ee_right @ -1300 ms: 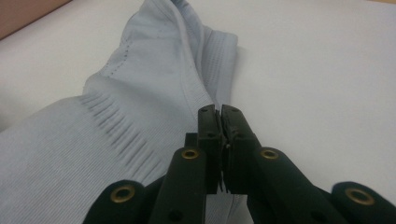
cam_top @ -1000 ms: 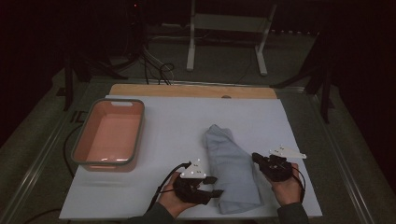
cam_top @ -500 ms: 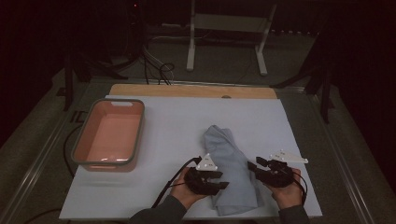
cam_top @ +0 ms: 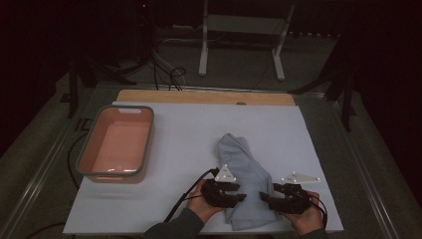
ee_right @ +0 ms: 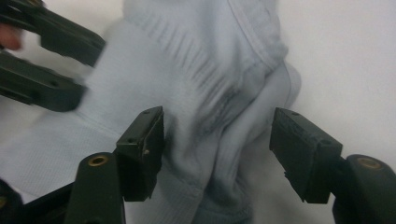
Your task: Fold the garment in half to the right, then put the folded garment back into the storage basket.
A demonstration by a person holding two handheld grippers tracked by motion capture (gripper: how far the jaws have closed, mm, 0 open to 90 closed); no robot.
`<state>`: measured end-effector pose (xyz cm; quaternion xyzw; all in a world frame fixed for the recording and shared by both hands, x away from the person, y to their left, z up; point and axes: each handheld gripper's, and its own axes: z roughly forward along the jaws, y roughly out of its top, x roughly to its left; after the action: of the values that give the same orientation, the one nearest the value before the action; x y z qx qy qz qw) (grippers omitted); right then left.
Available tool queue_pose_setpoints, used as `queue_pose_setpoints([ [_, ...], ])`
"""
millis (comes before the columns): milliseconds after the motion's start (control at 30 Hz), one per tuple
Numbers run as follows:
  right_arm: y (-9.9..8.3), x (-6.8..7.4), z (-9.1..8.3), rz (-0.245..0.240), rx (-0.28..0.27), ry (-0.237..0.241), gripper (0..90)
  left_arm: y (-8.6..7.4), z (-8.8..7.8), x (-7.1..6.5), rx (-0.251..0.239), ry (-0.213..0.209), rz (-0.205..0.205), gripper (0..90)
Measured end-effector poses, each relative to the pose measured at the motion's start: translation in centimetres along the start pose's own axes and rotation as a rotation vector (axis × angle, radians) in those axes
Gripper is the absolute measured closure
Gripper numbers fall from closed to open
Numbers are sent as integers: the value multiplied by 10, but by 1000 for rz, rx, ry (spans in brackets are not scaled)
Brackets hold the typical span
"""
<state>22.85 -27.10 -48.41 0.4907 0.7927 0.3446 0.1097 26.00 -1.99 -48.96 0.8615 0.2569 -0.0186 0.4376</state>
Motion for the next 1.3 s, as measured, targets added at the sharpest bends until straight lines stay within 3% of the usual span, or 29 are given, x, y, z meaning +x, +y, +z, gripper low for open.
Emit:
queue_pose_setpoints([
  [100, -1, -1, 4, 6, 26, -7, 400, 1, -6, 0, -17, 3, 1, 559],
  [367, -2, -2, 7, 5, 53, -18, 448, -3, -25, 11, -52, 67, -37, 468],
  [467, -2, -1, 9, -5, 68, -28, 486, -9, -33, 20, -65, 107, -84, 429],
  [667, -2, 0, 9, -1, 70, -28, 511, -16, -39, 29, -55, 142, -118, 384],
  [967, -2, 1, 9, -8, 67, -38, 501, -20, -32, 32, -27, 144, -141, 326],
  [1300, -2, 1, 10, -8, 72, -41, 483, -17, -11, 33, 13, 126, -161, 297],
])
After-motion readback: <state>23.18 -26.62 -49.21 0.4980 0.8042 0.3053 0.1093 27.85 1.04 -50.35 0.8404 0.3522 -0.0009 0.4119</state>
